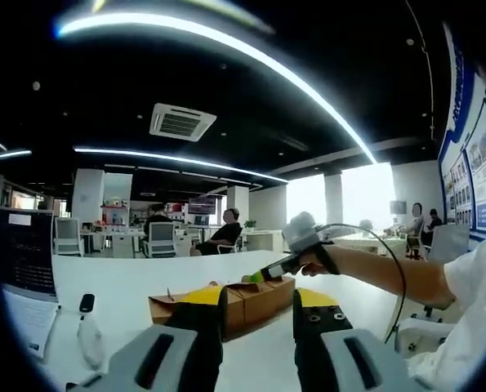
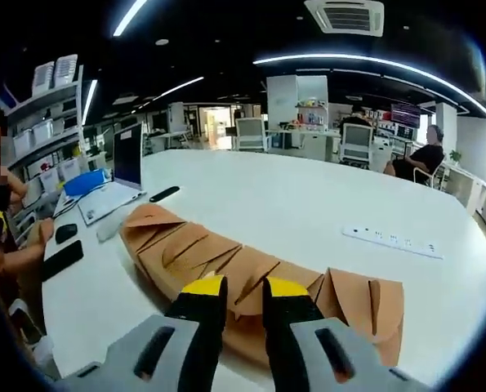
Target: Pick up one paper box from the group, open the paper box, and remove the item inside
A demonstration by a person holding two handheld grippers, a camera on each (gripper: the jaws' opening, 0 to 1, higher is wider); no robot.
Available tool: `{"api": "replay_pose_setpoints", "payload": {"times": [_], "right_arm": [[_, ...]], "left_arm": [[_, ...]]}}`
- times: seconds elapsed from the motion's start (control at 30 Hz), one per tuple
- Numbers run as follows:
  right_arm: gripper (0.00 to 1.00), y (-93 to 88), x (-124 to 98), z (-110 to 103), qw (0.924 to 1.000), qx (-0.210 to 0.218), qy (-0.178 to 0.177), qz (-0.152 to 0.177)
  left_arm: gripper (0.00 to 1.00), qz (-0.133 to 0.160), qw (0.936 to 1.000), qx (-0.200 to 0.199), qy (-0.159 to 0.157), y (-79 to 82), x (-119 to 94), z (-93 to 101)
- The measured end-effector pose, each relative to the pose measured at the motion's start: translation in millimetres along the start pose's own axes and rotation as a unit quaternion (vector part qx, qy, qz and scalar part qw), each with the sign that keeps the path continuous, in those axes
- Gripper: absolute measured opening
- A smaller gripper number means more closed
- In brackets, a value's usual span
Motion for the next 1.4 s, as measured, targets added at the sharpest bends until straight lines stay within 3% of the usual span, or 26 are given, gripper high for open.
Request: {"api": "replay_pose_setpoints", "payload": {"times": [0.7,1.4], "right_arm": [[0.19,-21.4,3,-9,0.9998,-0.001,0.001,-0.021],[0.16,-17.8,8,-6,0.9996,0.003,-0.003,-0.028]], "left_arm": [[0.34,0.003,1.0,0.003,-0.003,0.7,-2,1.4],[0.34,0.004,1.0,0.006,-0.005,1.2,-2,2.4]]}}
Point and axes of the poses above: the point that each gripper's makers call its tool centre point, and the gripper's own axes: x roughly forward along the fingers, z roughly to its right, y roughly out of its top, the point moved 7 cm from there along -x, roughly backward along the fingers, and after that the axes turned 5 degrees about -z, right-handed, at the moved point
